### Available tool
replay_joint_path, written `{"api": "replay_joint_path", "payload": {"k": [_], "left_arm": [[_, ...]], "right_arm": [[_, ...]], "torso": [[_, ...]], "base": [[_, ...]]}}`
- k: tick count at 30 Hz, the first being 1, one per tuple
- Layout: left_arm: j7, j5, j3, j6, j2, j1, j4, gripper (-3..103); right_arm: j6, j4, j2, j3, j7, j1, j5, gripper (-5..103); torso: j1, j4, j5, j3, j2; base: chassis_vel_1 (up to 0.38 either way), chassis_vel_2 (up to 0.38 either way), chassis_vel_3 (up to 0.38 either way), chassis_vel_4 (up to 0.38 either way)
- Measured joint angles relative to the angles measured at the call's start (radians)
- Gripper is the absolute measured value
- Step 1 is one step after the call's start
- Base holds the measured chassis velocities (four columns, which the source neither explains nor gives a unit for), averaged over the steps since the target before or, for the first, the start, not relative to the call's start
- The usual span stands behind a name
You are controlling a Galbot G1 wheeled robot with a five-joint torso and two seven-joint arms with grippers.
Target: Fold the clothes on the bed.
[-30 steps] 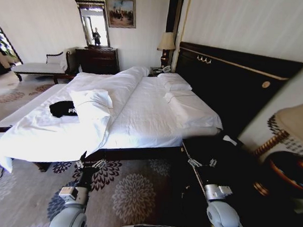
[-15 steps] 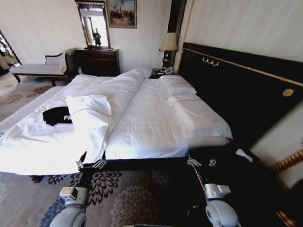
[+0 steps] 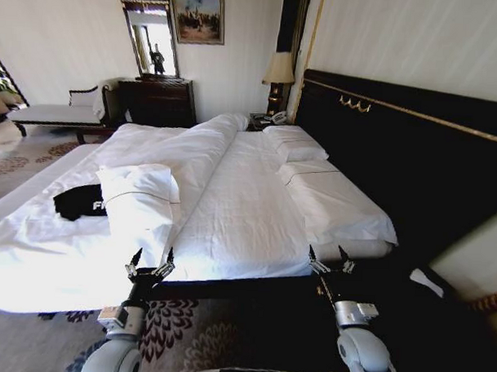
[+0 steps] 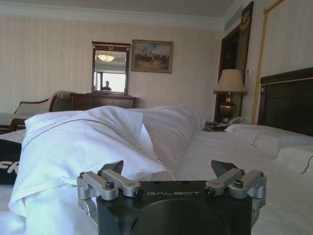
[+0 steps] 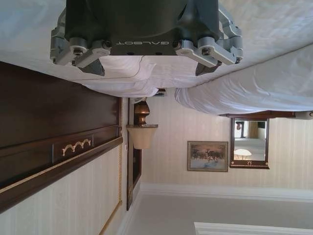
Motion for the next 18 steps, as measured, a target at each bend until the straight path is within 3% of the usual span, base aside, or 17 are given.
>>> {"api": "replay_joint_path", "payload": {"k": [11,12,13,18], "left_arm": [[0.000,0.000,0.000,0.000,0.000,0.000,0.000,100],[0.072,-0.013,0.007,-0.031,0.012,-0.011,0.014,100],[0.130,-0.024,0.015,-0.057,0.030,-0.029,0.025,100],[0.177,-0.036,0.020,-0.099,0.052,-0.044,0.015,100]], "right_arm": [[0.000,0.000,0.000,0.000,0.000,0.000,0.000,100],[0.009,-0.001,0.000,0.003,-0.001,0.008,0.008,100],[0.020,0.000,0.000,0.008,-0.001,0.020,0.014,100],[0.031,-0.005,0.003,0.010,-0.002,0.029,0.018,100]], "torso": [[0.000,0.0000,0.0001,0.000,0.000],[0.000,0.0005,0.0006,0.000,0.000],[0.000,-0.0004,-0.0007,0.000,0.000],[0.001,0.0001,0.0000,0.000,0.000]], "base": [[-0.191,0.192,0.189,-0.195],[-0.202,0.190,0.185,-0.178],[-0.174,0.183,0.185,-0.134],[-0.151,0.117,0.131,-0.121]]}}
